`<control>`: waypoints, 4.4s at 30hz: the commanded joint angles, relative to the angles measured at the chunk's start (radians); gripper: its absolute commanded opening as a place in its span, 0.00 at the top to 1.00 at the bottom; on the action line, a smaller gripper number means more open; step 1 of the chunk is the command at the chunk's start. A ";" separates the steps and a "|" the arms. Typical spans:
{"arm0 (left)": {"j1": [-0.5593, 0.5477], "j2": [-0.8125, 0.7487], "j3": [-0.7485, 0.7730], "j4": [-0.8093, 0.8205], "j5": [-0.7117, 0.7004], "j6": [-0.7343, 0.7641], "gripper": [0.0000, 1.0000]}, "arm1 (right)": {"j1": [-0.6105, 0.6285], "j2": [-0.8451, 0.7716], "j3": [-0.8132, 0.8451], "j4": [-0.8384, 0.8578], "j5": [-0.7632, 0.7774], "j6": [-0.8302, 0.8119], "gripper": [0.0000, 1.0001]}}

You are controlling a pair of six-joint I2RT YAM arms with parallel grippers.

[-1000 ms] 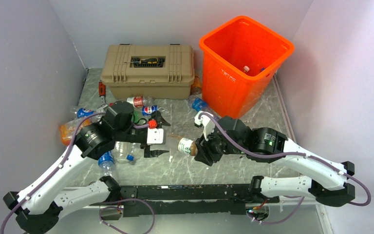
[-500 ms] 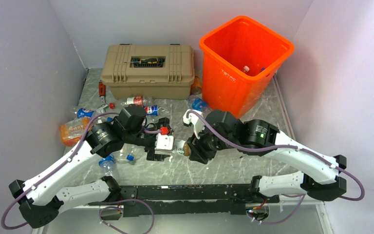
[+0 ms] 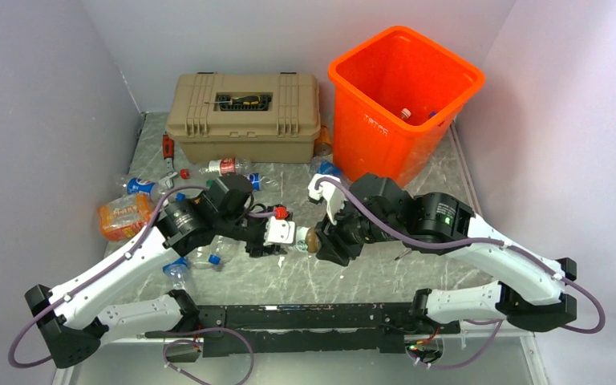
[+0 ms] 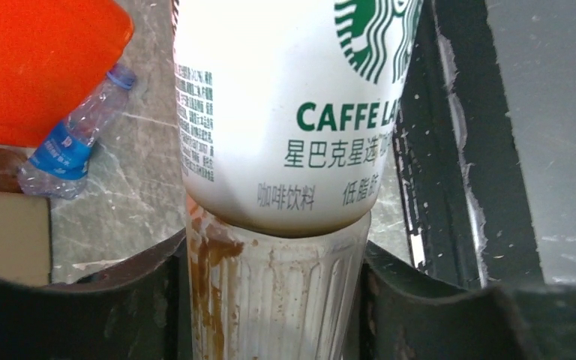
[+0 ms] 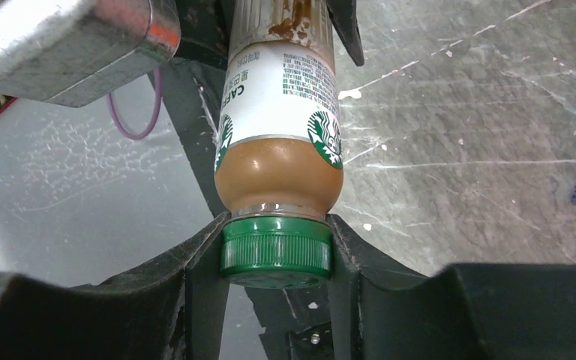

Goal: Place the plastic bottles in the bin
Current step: Pick up the plastic bottle at the center of the board, then place the plastic bottle in the trash bin.

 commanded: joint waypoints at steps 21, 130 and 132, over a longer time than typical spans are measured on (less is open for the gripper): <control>0.188 -0.073 -0.299 0.956 0.299 -0.935 1.00 | 0.005 -0.663 -0.907 1.562 0.433 0.196 0.01; 0.087 -0.228 -0.302 0.629 -0.678 -0.703 0.01 | -0.501 0.014 0.164 0.962 0.584 0.094 0.00; 0.088 -0.247 -0.302 0.623 -0.752 -0.708 0.01 | -0.398 -0.047 0.053 0.941 0.583 0.109 0.00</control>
